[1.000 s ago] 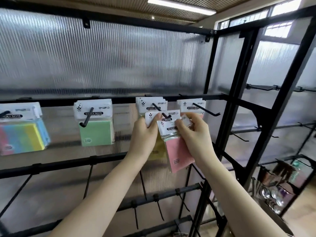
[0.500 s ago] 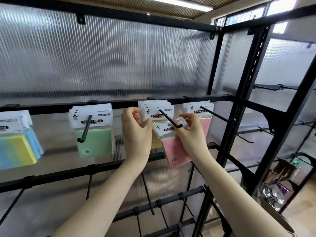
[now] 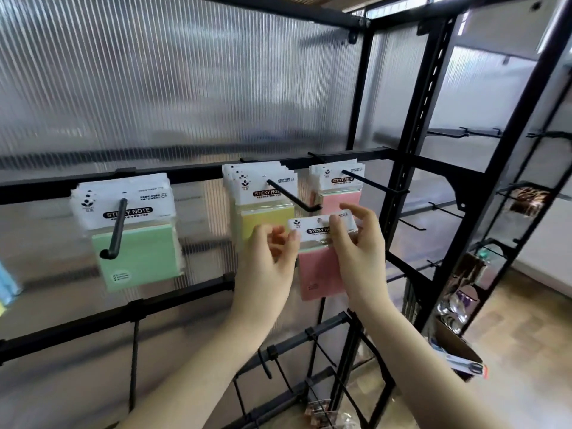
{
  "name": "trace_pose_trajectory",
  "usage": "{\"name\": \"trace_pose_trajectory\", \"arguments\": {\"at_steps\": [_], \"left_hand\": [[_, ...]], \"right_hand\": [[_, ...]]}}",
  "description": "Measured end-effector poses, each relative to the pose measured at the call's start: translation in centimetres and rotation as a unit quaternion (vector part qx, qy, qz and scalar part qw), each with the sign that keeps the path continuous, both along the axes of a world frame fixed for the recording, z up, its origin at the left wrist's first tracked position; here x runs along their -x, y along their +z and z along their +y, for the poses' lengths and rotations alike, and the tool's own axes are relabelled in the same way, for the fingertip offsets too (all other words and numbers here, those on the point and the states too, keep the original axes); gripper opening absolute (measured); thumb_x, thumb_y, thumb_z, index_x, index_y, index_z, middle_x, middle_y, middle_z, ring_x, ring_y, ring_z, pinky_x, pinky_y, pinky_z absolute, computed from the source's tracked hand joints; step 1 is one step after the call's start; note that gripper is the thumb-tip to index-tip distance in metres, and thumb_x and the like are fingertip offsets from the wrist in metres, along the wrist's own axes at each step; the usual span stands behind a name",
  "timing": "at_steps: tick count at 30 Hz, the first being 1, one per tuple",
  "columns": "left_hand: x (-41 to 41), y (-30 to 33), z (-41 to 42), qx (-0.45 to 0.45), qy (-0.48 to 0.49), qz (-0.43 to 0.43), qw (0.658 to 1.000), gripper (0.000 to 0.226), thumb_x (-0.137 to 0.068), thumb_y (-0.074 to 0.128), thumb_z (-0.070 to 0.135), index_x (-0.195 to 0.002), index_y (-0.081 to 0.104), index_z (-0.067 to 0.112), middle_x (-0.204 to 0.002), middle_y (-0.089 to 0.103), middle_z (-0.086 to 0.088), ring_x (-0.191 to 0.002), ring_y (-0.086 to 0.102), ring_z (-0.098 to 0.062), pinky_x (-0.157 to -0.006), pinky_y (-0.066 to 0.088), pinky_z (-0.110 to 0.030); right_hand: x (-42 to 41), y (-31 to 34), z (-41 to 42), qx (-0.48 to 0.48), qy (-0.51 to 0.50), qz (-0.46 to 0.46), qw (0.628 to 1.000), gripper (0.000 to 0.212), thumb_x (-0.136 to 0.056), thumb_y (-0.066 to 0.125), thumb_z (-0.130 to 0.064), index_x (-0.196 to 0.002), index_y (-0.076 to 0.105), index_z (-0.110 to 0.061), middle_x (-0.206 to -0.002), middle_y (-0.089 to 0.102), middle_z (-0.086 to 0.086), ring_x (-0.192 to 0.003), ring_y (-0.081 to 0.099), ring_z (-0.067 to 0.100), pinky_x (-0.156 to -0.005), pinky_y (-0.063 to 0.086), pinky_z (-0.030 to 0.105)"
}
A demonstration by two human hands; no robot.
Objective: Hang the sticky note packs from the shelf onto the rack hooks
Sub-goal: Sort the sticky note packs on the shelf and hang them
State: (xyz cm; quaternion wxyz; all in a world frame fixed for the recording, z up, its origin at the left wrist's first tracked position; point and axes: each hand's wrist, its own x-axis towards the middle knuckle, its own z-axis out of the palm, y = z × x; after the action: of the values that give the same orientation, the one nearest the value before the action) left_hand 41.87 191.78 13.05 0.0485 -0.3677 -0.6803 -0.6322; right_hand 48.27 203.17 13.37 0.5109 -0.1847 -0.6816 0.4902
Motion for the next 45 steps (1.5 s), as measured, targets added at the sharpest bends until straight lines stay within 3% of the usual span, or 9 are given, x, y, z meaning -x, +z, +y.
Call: {"name": "trace_pose_trajectory", "arguments": {"at_steps": [10, 14, 19, 24, 28, 33, 38, 41, 45], "left_hand": [[-4.4, 2.6, 3.5, -0.063, -0.142, 0.007, 0.988, 0.023, -0.093, 0.057, 0.035, -0.090, 0.063, 0.013, -0.084, 0.067, -0.006, -0.081, 0.064, -0.025, -0.076, 0.052, -0.051], [-5.6, 3.9, 5.8, -0.092, -0.124, 0.007, 0.988, 0.030, -0.095, 0.055, 0.033, -0.071, 0.053, 0.015, -0.070, 0.060, -0.008, -0.066, 0.059, -0.024, -0.062, 0.048, -0.037], [-6.0, 4.7, 8.5, -0.110, -0.076, 0.020, 0.991, 0.045, -0.095, 0.055, 0.031, -0.062, 0.034, 0.008, -0.055, 0.034, 0.005, -0.053, 0.033, -0.006, -0.053, 0.031, -0.016], [-5.7, 4.1, 10.1, -0.108, -0.044, 0.028, 0.993, 0.045, -0.096, 0.054, 0.030, -0.065, 0.036, 0.002, -0.057, 0.033, -0.003, -0.055, 0.034, -0.008, -0.053, 0.030, -0.016], [-5.6, 3.3, 10.6, -0.104, 0.004, 0.030, 0.994, 0.041, -0.094, 0.052, 0.033, -0.065, 0.034, 0.010, -0.057, 0.033, 0.000, -0.055, 0.036, -0.007, -0.053, 0.031, -0.017], [-4.7, 2.5, 11.5, -0.097, 0.145, 0.029, 0.984, 0.029, -0.087, 0.066, 0.011, -0.095, 0.044, 0.029, -0.094, 0.054, 0.009, -0.088, 0.054, -0.005, -0.079, 0.042, -0.014], [-3.1, 1.7, 11.9, -0.076, 0.281, 0.089, 0.953, 0.038, -0.083, 0.065, -0.001, -0.102, 0.042, 0.021, -0.095, 0.046, 0.008, -0.085, 0.050, -0.012, -0.075, 0.037, -0.006], [-2.6, 1.1, 12.1, -0.043, 0.301, 0.111, 0.946, 0.030, -0.084, 0.061, -0.005, -0.092, 0.046, 0.019, -0.088, 0.051, 0.001, -0.077, 0.051, -0.017, -0.070, 0.042, -0.013], [-2.6, 0.3, 12.4, 0.024, 0.294, 0.147, 0.944, 0.024, -0.085, 0.060, -0.005, -0.105, 0.058, 0.006, -0.106, 0.054, -0.005, -0.094, 0.058, -0.026, -0.084, 0.051, -0.040]], "right_hand": [[-5.7, 1.3, 0.8, -0.101, -0.038, 0.121, 0.987, 0.024, -0.094, 0.057, -0.008, -0.108, 0.050, -0.026, -0.097, 0.059, 0.007, -0.076, 0.059, 0.004, -0.066, 0.046, 0.013], [-6.3, 3.0, 3.0, -0.120, -0.040, 0.139, 0.982, 0.023, -0.092, 0.058, -0.009, -0.108, 0.050, -0.024, -0.102, 0.058, 0.001, -0.086, 0.059, 0.013, -0.075, 0.049, 0.025], [-6.1, 3.9, 5.6, -0.113, -0.017, 0.130, 0.985, 0.025, -0.092, 0.058, -0.002, -0.106, 0.051, -0.021, -0.099, 0.053, -0.029, -0.081, 0.055, 0.000, -0.067, 0.044, 0.012], [-5.6, 3.6, 7.7, -0.092, 0.032, 0.105, 0.990, 0.025, -0.092, 0.060, -0.008, -0.106, 0.050, -0.026, -0.105, 0.059, 0.011, -0.083, 0.056, 0.019, -0.069, 0.045, 0.025], [-4.8, 2.7, 9.0, -0.097, 0.076, 0.078, 0.989, 0.025, -0.093, 0.061, -0.013, -0.110, 0.050, -0.027, -0.097, 0.061, 0.003, -0.079, 0.057, 0.008, -0.071, 0.043, 0.017], [-3.0, 2.0, 10.3, -0.097, 0.100, 0.064, 0.988, 0.032, -0.090, 0.064, -0.011, -0.117, 0.049, -0.020, -0.097, 0.052, -0.030, -0.090, 0.052, -0.013, -0.074, 0.040, 0.006], [-1.2, 1.3, 12.0, -0.073, 0.144, 0.019, 0.987, 0.046, -0.089, 0.065, -0.017, -0.129, 0.044, -0.016, -0.116, 0.050, -0.019, -0.107, 0.051, -0.008, -0.085, 0.043, 0.009], [0.1, 0.9, 12.8, -0.059, 0.152, -0.018, 0.987, 0.048, -0.089, 0.065, -0.018, -0.131, 0.041, -0.018, -0.118, 0.050, -0.016, -0.108, 0.050, -0.004, -0.093, 0.044, 0.019], [1.7, 0.7, 13.7, -0.041, 0.179, -0.038, 0.982, 0.049, -0.090, 0.065, -0.020, -0.131, 0.039, -0.017, -0.111, 0.047, -0.019, -0.101, 0.049, -0.010, -0.076, 0.041, 0.001]]}}
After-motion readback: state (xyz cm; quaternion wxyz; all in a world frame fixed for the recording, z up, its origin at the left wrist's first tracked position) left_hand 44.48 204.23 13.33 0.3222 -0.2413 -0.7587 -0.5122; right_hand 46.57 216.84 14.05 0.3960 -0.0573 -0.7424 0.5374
